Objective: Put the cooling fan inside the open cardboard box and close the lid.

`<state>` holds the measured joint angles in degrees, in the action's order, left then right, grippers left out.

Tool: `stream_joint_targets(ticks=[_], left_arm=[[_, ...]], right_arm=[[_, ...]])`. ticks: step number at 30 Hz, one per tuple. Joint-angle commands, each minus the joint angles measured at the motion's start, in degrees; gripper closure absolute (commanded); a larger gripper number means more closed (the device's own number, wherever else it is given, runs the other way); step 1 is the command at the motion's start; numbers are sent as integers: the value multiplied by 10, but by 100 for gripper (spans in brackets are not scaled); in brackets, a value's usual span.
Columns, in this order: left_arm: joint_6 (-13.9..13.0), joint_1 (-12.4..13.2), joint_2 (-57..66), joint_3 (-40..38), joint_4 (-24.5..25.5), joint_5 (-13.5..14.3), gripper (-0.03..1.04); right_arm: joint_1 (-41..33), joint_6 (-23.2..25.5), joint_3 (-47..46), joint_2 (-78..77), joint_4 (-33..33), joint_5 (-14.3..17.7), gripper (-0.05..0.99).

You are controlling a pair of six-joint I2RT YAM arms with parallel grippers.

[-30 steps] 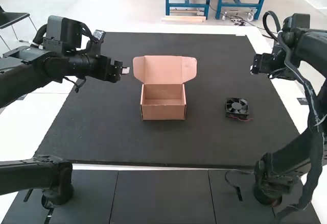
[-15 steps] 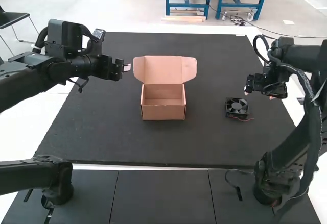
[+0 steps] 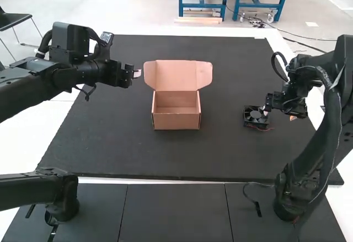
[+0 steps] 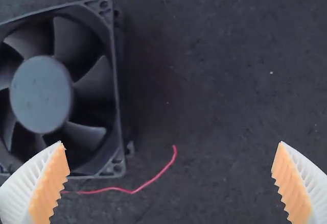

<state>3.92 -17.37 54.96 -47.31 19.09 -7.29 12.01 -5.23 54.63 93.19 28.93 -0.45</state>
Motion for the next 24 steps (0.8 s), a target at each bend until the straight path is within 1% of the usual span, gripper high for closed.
stream_joint_targets(ticks=[1,9,24], left_arm=[[3,0,-2,6,-2,3,5],[4,1,-2,6,0,3,5],[4,1,-5,6,16,2,5]], right_arm=[[17,-7,29,16,-2,11,3],[19,-10,61,50,1,13,3],[15,-23,89,96,18,12,3]])
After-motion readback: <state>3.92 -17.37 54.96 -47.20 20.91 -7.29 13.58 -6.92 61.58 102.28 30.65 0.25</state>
